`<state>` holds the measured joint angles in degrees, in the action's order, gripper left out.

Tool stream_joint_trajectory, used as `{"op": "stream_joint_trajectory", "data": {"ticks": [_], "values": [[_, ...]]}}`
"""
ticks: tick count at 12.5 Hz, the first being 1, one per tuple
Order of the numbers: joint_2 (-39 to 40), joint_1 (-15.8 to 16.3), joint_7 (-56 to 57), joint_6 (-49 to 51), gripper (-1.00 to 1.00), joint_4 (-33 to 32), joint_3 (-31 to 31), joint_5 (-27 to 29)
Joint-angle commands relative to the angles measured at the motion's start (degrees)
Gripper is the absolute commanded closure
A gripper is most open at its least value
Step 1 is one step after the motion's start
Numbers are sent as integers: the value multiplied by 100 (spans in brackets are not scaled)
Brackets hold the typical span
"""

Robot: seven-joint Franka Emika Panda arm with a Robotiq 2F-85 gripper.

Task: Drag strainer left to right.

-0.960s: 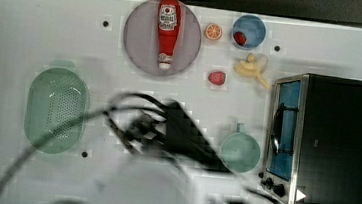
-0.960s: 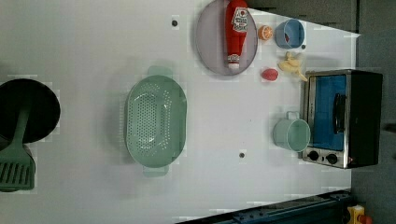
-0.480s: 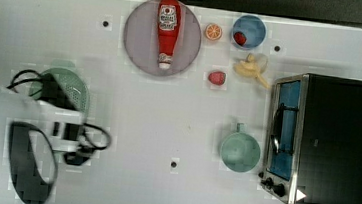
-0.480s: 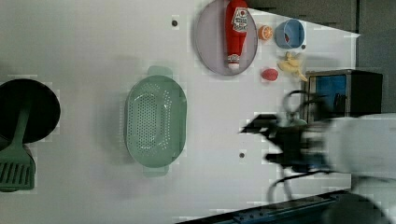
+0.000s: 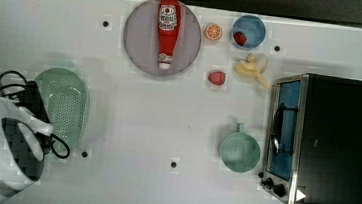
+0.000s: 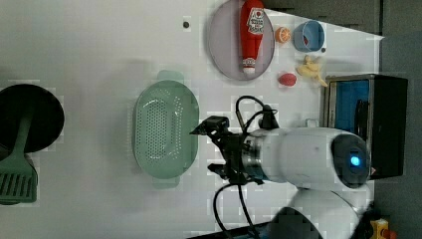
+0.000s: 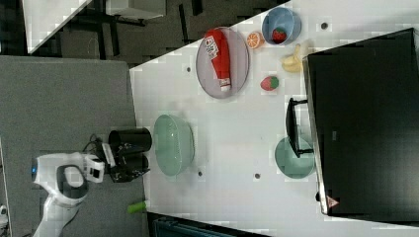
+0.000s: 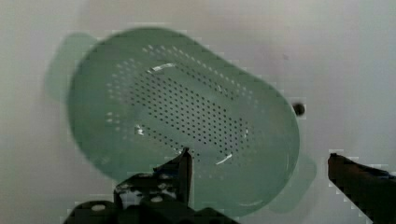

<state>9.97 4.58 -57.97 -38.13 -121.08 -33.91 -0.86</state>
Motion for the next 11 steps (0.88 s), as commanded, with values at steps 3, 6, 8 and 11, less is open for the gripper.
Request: {"op": "stream_joint_trajectory", "data": {"ticks": [3,6,8,11], "values": [[937,-39,-1795,-1538,-100,-508,190,-131],[1438,133,-1807,-2035,-100,-497,513,-393],[1699,359,-1811,-2282,-100,-445,876,-428],[1883,749,-1809,-2428,-100,-364,1432,-428]]}}
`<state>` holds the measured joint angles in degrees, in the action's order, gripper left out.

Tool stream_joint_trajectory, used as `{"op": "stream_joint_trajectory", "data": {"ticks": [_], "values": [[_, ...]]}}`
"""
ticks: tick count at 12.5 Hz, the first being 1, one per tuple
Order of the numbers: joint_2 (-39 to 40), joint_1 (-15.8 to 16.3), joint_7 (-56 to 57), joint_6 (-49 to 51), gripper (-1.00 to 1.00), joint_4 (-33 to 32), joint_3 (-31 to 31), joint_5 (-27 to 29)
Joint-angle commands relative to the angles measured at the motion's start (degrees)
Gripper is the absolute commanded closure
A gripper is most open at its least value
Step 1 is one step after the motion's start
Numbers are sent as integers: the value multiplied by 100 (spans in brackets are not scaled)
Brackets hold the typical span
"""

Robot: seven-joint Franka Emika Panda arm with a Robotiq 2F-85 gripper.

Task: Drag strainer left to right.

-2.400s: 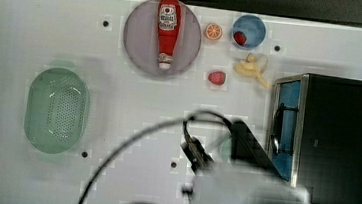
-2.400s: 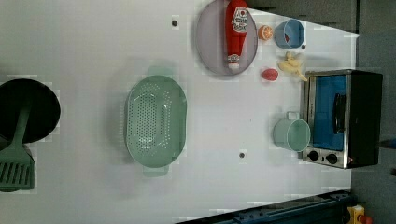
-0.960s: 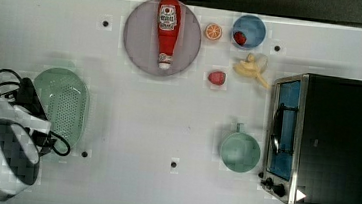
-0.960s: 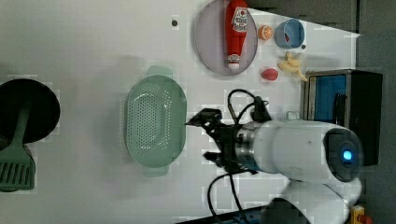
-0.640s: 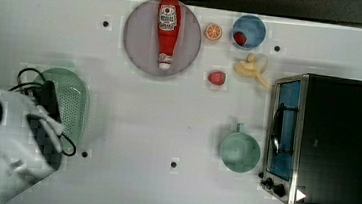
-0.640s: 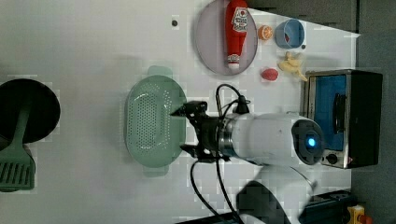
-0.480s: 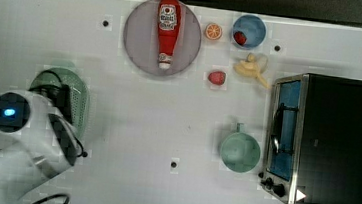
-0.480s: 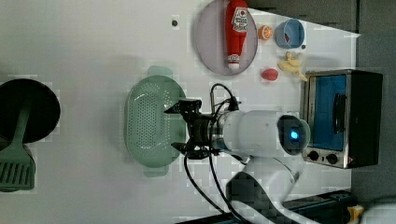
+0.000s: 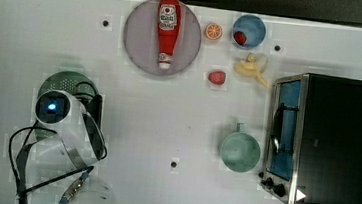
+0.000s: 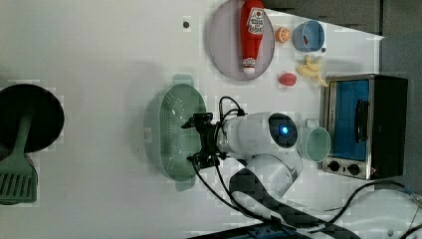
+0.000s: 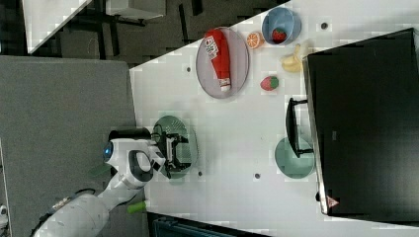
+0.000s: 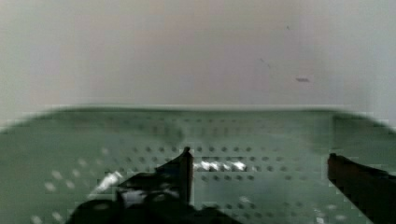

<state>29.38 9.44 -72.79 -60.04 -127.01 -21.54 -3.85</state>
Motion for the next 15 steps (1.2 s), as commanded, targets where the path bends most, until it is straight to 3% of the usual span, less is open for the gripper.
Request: {"op": "stream_joint_trajectory", "data": {"ticks": [1,7,15], "values": [[-62,363,-325,-234,-100,228,333,-129],[-186,363,-325,-263,-100,-1,607,-129],[-591,-113,193,-277,-100,-540,1059,-129]]}}
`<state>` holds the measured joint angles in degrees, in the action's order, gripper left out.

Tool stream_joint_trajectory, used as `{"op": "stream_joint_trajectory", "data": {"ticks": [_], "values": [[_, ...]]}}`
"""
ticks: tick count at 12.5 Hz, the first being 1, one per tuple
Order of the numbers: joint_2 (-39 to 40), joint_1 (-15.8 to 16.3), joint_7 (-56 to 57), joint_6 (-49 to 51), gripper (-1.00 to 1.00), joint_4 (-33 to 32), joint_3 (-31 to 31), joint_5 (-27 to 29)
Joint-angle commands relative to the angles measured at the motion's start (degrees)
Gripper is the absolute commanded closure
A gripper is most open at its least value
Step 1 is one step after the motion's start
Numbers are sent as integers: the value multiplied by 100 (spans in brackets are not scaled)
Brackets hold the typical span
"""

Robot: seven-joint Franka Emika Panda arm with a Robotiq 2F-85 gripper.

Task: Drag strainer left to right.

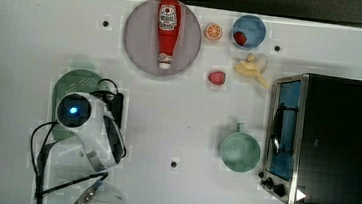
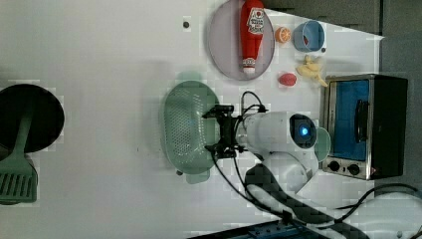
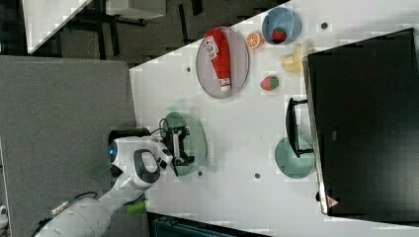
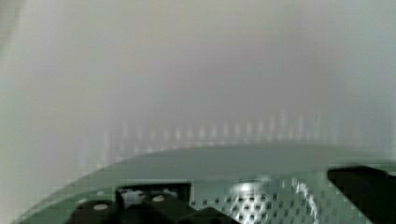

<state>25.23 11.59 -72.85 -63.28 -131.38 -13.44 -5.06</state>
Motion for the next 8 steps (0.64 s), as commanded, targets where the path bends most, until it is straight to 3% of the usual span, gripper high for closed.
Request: {"op": "stream_joint_trajectory", "data": {"ticks": [1,8], "values": [[-199,-399,362,49,-100,-145,309,-8],[-277,-812,1727,29,-100,-343,970,-8]]}}
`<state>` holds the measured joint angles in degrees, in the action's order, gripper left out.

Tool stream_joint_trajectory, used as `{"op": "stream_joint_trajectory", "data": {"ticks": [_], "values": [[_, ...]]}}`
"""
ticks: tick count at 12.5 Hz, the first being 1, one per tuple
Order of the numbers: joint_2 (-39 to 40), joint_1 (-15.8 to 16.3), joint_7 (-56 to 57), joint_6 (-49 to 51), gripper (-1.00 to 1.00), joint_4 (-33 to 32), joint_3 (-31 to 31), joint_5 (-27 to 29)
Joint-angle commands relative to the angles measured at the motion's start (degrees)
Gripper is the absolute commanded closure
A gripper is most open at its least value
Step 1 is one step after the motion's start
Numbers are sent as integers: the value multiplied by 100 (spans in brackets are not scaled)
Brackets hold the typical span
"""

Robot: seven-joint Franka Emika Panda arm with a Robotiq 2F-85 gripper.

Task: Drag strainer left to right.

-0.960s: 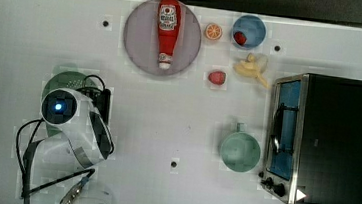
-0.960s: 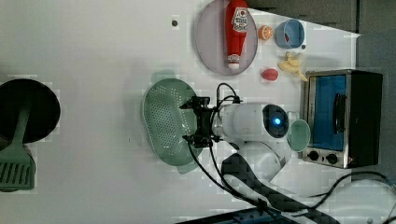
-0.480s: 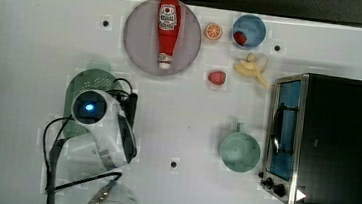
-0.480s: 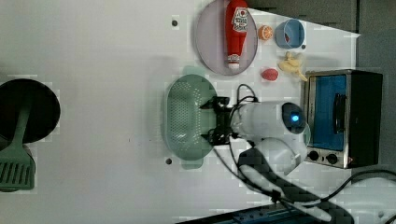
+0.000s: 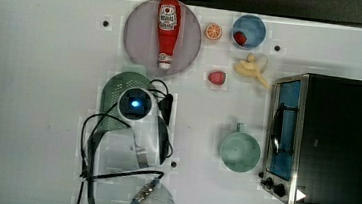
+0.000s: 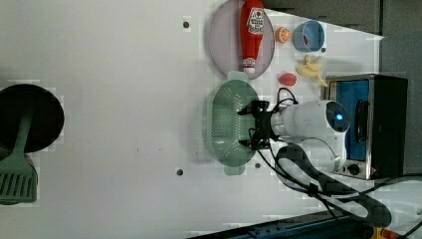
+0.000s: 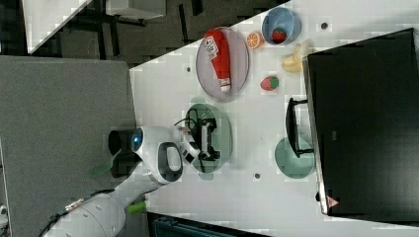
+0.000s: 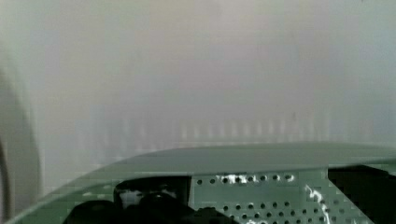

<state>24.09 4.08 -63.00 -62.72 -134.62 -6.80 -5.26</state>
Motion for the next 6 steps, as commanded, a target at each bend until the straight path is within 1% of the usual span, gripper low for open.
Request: {"op": "stream_joint_trajectory", "data": {"ticks": [1,6], "values": [[-195,-98,852,-30,-100,-56,411,12],[-257,-225,1430,-39,-100,-121,913,12]]}}
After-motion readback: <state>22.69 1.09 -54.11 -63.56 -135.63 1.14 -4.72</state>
